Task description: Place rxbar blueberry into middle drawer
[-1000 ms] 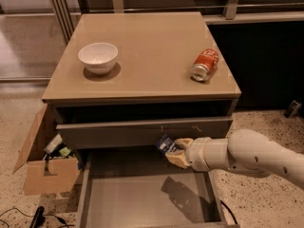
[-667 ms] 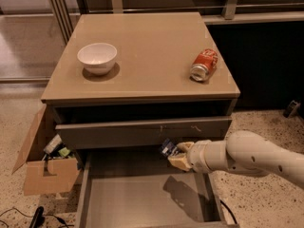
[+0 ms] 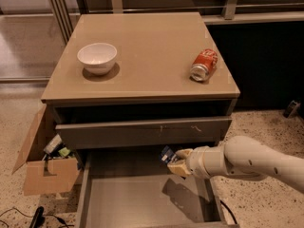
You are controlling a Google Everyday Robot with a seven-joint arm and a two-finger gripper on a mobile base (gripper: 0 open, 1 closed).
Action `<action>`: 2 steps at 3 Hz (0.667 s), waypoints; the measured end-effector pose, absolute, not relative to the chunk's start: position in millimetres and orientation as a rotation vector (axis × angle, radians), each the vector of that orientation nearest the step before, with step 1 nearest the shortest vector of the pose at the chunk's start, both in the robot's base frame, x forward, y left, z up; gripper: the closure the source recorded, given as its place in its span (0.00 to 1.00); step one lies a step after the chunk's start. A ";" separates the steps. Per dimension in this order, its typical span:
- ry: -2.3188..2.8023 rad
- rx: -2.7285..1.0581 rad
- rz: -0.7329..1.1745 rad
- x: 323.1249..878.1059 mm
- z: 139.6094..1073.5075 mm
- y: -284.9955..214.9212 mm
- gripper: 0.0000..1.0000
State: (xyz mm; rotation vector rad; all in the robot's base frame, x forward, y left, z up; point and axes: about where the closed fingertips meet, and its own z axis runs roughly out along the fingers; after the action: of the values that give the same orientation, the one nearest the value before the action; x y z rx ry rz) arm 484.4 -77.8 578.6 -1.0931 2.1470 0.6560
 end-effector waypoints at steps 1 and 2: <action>2.151 -1.109 0.675 486.2 571.9 -69.2 1.00; 2.213 -1.131 0.752 480.0 514.9 -44.0 1.00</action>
Offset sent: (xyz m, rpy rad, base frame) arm -0.0157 0.0843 -0.1641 0.0320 0.2693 0.1062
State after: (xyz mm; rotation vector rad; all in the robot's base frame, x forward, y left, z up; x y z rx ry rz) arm 480.0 -44.0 514.9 -1.1306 2.2126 0.7519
